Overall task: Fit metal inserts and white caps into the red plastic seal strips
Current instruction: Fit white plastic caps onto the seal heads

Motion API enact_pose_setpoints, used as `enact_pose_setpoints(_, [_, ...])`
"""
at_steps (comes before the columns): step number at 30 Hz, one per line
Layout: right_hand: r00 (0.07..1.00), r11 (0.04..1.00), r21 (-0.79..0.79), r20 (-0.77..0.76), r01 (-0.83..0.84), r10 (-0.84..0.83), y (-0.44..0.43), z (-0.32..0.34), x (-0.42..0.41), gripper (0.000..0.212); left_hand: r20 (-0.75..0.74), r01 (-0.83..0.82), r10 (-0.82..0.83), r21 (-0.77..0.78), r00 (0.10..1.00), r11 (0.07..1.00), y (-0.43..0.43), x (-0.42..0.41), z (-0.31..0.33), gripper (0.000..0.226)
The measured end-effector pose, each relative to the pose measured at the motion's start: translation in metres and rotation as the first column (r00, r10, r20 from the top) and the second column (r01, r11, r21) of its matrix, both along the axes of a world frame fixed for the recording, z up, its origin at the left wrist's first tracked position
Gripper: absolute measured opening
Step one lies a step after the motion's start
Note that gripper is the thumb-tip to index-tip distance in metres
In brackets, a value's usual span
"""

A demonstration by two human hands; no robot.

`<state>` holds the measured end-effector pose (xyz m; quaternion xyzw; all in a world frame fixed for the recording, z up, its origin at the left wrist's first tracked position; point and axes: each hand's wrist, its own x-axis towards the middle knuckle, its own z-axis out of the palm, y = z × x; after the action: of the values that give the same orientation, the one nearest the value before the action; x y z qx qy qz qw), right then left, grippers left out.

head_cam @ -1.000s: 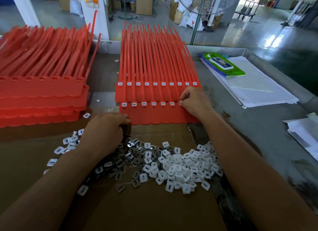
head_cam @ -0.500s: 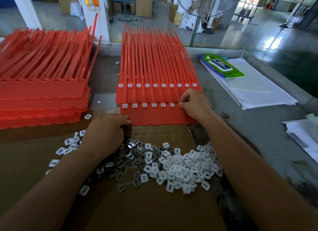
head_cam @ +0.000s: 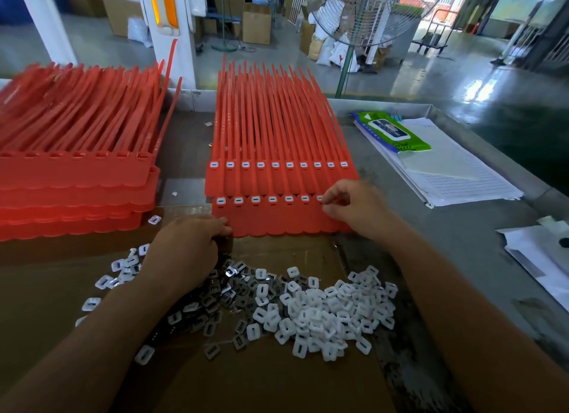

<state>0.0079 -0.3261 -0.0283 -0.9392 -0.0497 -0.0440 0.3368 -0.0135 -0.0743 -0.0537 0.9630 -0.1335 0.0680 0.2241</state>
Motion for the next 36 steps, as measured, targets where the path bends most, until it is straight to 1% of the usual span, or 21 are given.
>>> enact_pose_setpoints(2, [0.998,0.999,-0.002,-0.035,-0.048,0.048,0.002,0.006,-0.013,0.025,0.003,0.003,-0.003,0.006,1.0,1.0,0.0,0.0,0.0,0.042])
enact_pose_setpoints(6, [0.979,0.982,-0.085,-0.136,-0.166,0.154,0.007,0.014,-0.039,0.021,-0.006,0.002,-0.002,0.014,1.0,1.0,0.0,0.001,0.0,0.042])
enact_pose_setpoints(9, [0.951,0.963,-0.096,-0.212,-0.252,0.227,0.011,0.015,-0.055,0.02,-0.008,-0.008,0.008,0.006,1.0,1.0,0.0,0.0,0.001,0.041])
enact_pose_setpoints(12, [0.931,0.951,-0.102,-0.257,-0.292,0.259,0.015,0.013,-0.065,0.017,-0.013,-0.013,0.013,-0.001,1.0,1.0,-0.001,0.0,0.001,0.04])
enact_pose_setpoints(16, [0.928,0.946,-0.128,-0.271,-0.298,0.256,0.019,0.008,-0.069,0.005,-0.027,-0.014,0.014,-0.004,1.0,1.0,-0.001,0.001,0.002,0.041])
enact_pose_setpoints(22, [0.937,0.937,-0.191,-0.255,-0.292,0.24,0.024,0.006,-0.069,0.008,-0.026,-0.009,0.009,0.001,1.0,1.0,-0.002,0.0,0.003,0.041])
enact_pose_setpoints(25, [0.936,0.938,-0.197,-0.267,-0.286,0.23,0.026,0.005,-0.069,0.004,-0.026,-0.007,0.007,0.0,1.0,1.0,-0.002,0.0,0.003,0.041])
enact_pose_setpoints(29, [0.935,0.935,-0.211,-0.276,-0.285,0.222,0.027,0.005,-0.07,0.018,-0.019,-0.006,0.006,-0.003,1.0,1.0,-0.001,0.0,0.003,0.04])
enact_pose_setpoints(33, [0.933,0.937,-0.196,-0.278,-0.288,0.228,0.028,0.004,-0.07,0.007,-0.016,-0.005,0.005,0.009,1.0,1.0,0.0,-0.001,0.002,0.04])
enact_pose_setpoints(36, [0.924,0.917,-0.243,-0.297,-0.316,0.24,0.03,0.004,-0.067,0.005,-0.015,-0.001,0.002,0.022,1.0,1.0,0.0,-0.001,0.002,0.04])
